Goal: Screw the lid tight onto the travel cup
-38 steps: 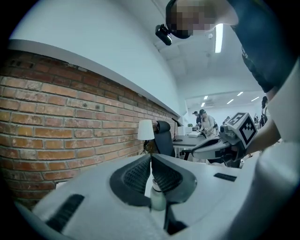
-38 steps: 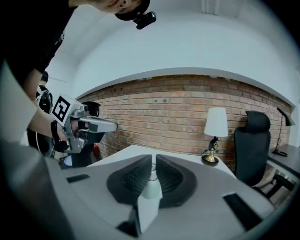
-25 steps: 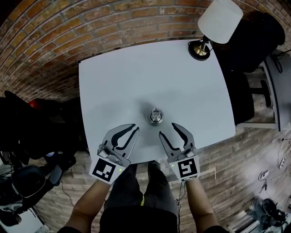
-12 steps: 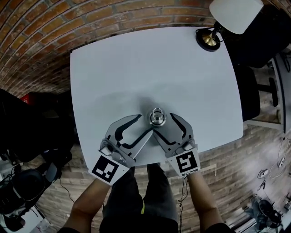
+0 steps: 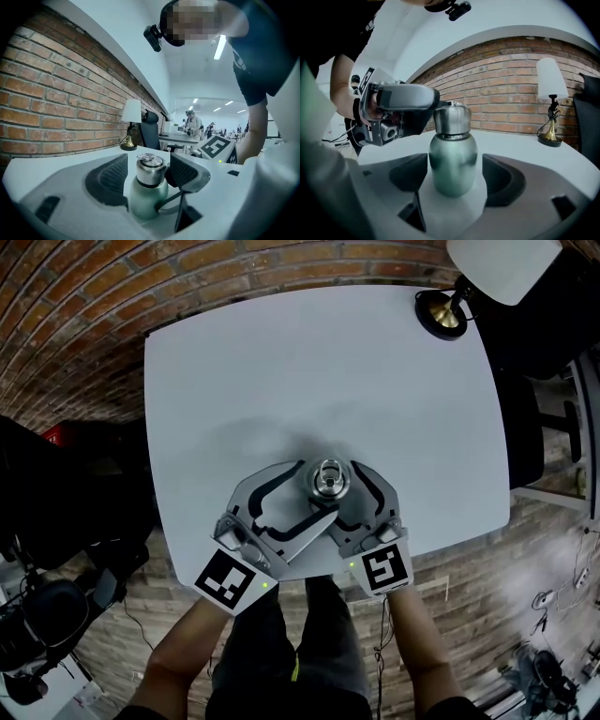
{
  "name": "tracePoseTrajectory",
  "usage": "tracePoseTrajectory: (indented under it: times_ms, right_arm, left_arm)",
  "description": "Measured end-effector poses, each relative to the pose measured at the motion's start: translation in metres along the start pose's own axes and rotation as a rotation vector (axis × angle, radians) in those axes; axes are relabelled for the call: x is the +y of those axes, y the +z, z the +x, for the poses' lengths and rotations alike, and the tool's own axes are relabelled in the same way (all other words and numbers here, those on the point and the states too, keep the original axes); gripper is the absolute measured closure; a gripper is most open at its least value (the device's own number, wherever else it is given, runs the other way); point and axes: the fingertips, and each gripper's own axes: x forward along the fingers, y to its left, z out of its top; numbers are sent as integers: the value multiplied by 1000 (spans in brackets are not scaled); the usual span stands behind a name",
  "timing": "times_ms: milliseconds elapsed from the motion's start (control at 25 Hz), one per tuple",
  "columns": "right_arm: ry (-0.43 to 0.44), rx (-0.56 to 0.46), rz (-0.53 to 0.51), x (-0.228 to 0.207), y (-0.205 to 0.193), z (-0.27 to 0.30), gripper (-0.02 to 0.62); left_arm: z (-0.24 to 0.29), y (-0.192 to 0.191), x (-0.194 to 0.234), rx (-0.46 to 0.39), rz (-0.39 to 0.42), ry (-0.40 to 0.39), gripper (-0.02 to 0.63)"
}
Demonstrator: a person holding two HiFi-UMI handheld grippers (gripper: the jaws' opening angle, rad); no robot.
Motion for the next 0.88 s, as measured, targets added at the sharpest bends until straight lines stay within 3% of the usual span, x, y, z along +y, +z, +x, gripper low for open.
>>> tracePoseTrajectory:
  times_ms: [400,680,760,880]
  right_arm:
    - [1,12,-9,3,-5,11,264]
    - [17,25,-8,3,-6,14,264]
    - [21,23,-4,3,-6,14,264]
    - [29,20,-5,3,-7,14,264]
  left_arm:
    - [15,-2,-4,-17,60,35,328]
    - [23,-10,-3,-11,58,63,329]
    - [22,-8,-2,-17,84,72,368]
    - [23,-7,-3,-23,106,36,368]
